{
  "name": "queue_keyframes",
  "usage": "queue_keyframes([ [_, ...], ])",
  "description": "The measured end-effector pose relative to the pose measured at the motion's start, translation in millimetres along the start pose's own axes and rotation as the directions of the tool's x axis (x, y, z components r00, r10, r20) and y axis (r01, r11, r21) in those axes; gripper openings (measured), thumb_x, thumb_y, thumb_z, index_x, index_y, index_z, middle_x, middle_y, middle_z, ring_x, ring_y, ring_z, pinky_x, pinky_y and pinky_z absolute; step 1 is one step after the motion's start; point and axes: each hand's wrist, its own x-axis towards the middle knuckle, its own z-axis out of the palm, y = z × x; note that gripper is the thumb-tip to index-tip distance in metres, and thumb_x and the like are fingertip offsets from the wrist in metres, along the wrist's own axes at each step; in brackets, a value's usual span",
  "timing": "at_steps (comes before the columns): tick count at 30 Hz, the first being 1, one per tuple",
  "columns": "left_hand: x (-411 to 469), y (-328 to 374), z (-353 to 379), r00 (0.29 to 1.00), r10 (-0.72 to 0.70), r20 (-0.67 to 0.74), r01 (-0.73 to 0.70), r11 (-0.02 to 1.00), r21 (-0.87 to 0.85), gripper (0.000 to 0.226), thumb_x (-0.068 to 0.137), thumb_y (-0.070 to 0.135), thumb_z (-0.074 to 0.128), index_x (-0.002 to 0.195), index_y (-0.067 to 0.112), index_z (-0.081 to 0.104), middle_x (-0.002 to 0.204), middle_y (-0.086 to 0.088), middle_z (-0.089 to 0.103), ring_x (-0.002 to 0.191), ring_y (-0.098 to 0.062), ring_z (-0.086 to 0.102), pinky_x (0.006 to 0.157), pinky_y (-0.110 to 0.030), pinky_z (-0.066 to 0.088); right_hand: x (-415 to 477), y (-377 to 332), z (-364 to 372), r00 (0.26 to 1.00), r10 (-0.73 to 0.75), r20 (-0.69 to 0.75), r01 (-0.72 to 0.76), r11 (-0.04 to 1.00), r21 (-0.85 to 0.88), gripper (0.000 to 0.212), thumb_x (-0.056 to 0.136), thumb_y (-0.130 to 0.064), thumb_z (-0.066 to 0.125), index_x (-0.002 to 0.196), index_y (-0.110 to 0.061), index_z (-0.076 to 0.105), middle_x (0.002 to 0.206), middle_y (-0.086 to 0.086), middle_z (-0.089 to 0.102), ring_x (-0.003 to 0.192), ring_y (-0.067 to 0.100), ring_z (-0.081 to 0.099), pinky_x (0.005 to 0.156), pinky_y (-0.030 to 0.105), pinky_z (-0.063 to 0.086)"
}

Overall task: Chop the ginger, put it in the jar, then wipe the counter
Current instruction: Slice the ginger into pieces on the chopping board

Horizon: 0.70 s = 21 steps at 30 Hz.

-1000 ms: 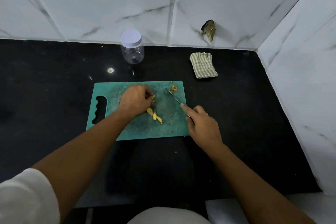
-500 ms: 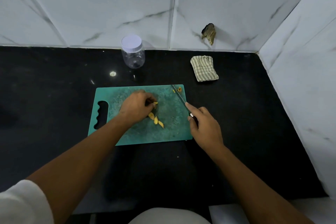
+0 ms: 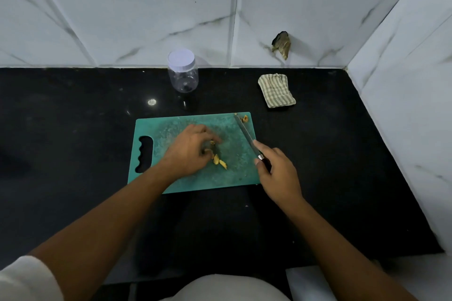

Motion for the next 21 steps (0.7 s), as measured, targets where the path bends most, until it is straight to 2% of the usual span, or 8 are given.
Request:
queue_keyframes([
  [2, -4.9, 4.5, 2.5, 0.995, 0.076, 0.062, -0.081, 0.994, 0.076, 0.039, 0.085, 0.028, 0.071, 0.123, 0.035, 0.068, 0.117, 0.011, 0.055, 0.115, -0.015, 0.048, 0.100, -0.038, 0.044, -7.8, -2.7, 2.8, 1.000, 0.015, -0.019, -0.015, 0.999, 0.040, 0.051, 0.101, -0.022, 0.061, 0.148, -0.039, 0.053, 0.097, -0.014, 0.055, 0.085, 0.001, 0.057, 0.068, 0.016, 0.041],
  [6, -7.7, 7.3, 6.4, 0.986, 0.079, 0.144, -0.105, 0.977, 0.185, 0.034, 0.087, 0.042, 0.073, 0.120, 0.038, 0.067, 0.127, 0.009, 0.056, 0.123, -0.018, 0.045, 0.104, -0.043, 0.037, -26.0, -14.0, 7.9, 0.997, 0.053, -0.055, -0.049, 0.995, 0.083, 0.051, 0.101, -0.019, 0.063, 0.147, -0.038, 0.055, 0.097, -0.012, 0.058, 0.083, 0.004, 0.058, 0.069, 0.020, 0.046],
  [10, -9.8, -3.3, 5.1, 0.995, 0.077, 0.067, -0.089, 0.978, 0.190, 0.023, 0.090, 0.041, 0.069, 0.113, 0.038, 0.070, 0.118, 0.010, 0.061, 0.118, -0.019, 0.049, 0.100, -0.043, 0.038, -49.8, -24.5, 14.3, 0.995, 0.055, -0.083, -0.048, 0.995, 0.087, 0.048, 0.101, -0.019, 0.062, 0.146, -0.035, 0.057, 0.106, -0.014, 0.062, 0.095, 0.002, 0.060, 0.079, 0.022, 0.051],
  [16, -1.7, -20.6, -5.5, 1.000, -0.009, 0.008, 0.006, 0.966, 0.257, 0.028, 0.092, 0.040, 0.069, 0.119, 0.036, 0.070, 0.120, 0.003, 0.063, 0.120, -0.025, 0.050, 0.101, -0.047, 0.038, -74.8, -31.7, 32.0, 0.983, 0.130, -0.126, -0.114, 0.986, 0.125, 0.049, 0.099, -0.017, 0.066, 0.143, -0.036, 0.059, 0.103, -0.016, 0.063, 0.095, 0.002, 0.061, 0.082, 0.021, 0.049],
  [18, -0.1, -18.9, -6.6, 1.000, 0.005, 0.030, -0.013, 0.967, 0.253, 0.035, 0.092, 0.042, 0.067, 0.126, 0.034, 0.067, 0.124, 0.002, 0.060, 0.122, -0.025, 0.048, 0.102, -0.047, 0.039, -78.5, -34.0, 37.1, 0.975, 0.167, -0.147, -0.140, 0.974, 0.179, 0.047, 0.098, -0.017, 0.067, 0.141, -0.036, 0.061, 0.103, -0.019, 0.063, 0.097, 0.002, 0.062, 0.087, 0.026, 0.052],
  [21, -1.9, -4.6, -3.4, 0.988, 0.113, 0.102, -0.136, 0.958, 0.251, 0.045, 0.092, 0.050, 0.065, 0.134, 0.033, 0.062, 0.130, 0.003, 0.056, 0.126, -0.023, 0.045, 0.104, -0.044, 0.038, -79.5, -33.4, 44.1, 0.960, 0.227, -0.163, -0.180, 0.948, 0.260, 0.045, 0.098, -0.022, 0.066, 0.138, -0.042, 0.061, 0.099, -0.018, 0.064, 0.092, 0.009, 0.066, 0.085, 0.045, 0.059],
])
